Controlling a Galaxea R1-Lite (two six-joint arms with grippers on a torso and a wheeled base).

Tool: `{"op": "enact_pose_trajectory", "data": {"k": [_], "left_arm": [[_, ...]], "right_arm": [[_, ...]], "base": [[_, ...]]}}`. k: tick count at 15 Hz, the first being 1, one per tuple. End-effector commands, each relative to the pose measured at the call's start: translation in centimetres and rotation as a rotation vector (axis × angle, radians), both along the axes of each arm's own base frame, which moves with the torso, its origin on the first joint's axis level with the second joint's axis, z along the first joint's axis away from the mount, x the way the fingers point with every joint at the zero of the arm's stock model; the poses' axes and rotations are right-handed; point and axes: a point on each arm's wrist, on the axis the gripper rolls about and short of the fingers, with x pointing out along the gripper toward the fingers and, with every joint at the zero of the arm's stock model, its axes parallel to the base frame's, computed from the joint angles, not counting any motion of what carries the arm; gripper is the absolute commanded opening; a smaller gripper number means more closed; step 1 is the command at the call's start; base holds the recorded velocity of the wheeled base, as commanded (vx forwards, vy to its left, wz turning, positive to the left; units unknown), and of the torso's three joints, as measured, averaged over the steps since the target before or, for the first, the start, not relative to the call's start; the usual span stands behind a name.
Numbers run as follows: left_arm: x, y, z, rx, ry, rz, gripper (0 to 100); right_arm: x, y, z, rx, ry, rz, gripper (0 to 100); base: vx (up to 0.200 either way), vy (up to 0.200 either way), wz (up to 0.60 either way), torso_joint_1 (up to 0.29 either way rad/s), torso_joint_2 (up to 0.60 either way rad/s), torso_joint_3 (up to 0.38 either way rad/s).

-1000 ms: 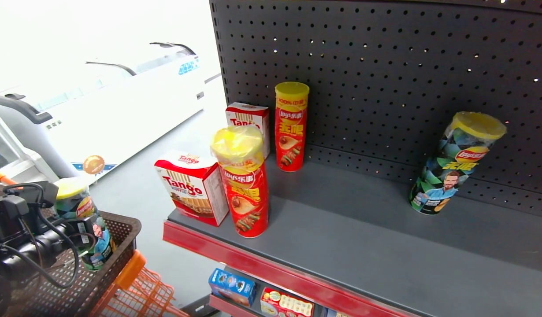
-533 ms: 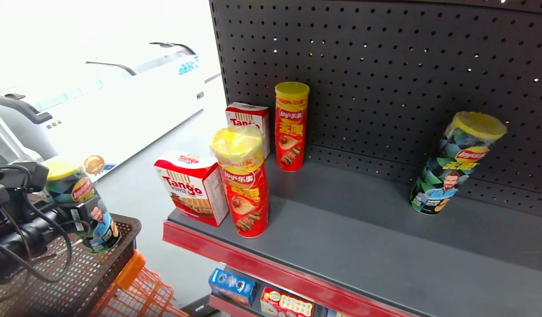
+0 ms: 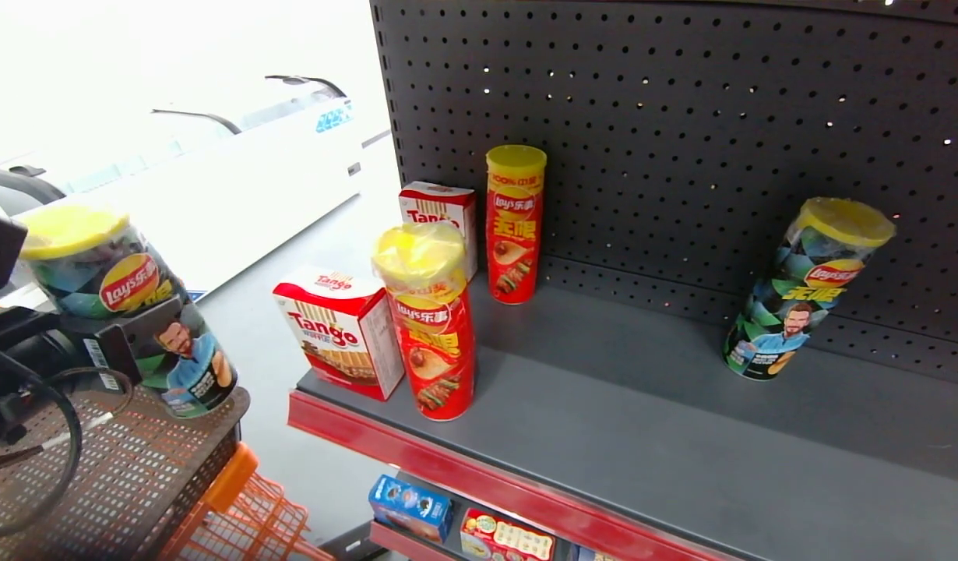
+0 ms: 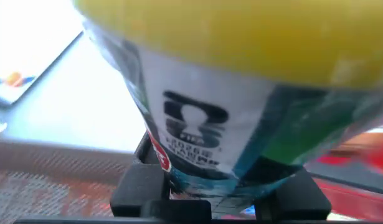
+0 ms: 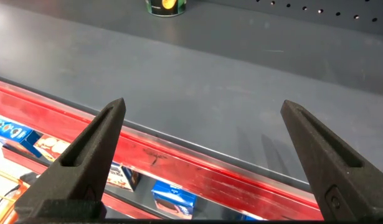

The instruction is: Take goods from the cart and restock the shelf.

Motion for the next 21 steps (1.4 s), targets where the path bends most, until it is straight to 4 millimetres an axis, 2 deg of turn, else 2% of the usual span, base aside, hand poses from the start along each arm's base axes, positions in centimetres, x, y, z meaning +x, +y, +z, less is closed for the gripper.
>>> {"op": "enact_pose_trajectory", "data": {"k": [1, 4, 6, 11, 18, 21], "left_arm": [[-3.3, -1.8, 1.1, -0.033, -0.087, -0.111, 0], [-5.3, -2.9, -0.4, -0.053, -0.064, -0.23, 0], [-6.0, -3.3, -0.4, -0.051, -0.08, -0.278, 0], [-5.9, -4.3, -0.5, -0.051, -0.066, -0.353, 0], [-7.0, -7.3, -0.8, -0.056, -0.046, -0.6, 0], [-6.9, -7.9, -1.0, -0.053, -0.027, -0.633, 0]], "right_arm": [[0.0, 0.0, 0.0, -0.001, 0.0, 0.001, 100], [0.0, 0.0, 0.0, -0.001, 0.0, 0.001, 100], [0.0, 0.0, 0.0, 0.0, 0.0, 0.001, 100], [0.0, 0.0, 0.0, -0.001, 0.0, 0.001, 100], [0.0, 0.0, 0.0, -0.001, 0.0, 0.003, 100], [0.0, 0.0, 0.0, -0.001, 0.0, 0.003, 100]], "base": [[0.0, 0.0, 0.0, 0.0, 0.0, 0.0], [0.0, 0.0, 0.0, 0.0, 0.0, 0.0], [0.0, 0.0, 0.0, 0.0, 0.0, 0.0], [0.0, 0.0, 0.0, 0.0, 0.0, 0.0], [0.0, 0.0, 0.0, 0.0, 0.0, 0.0], [0.0, 0.0, 0.0, 0.0, 0.0, 0.0]]}}
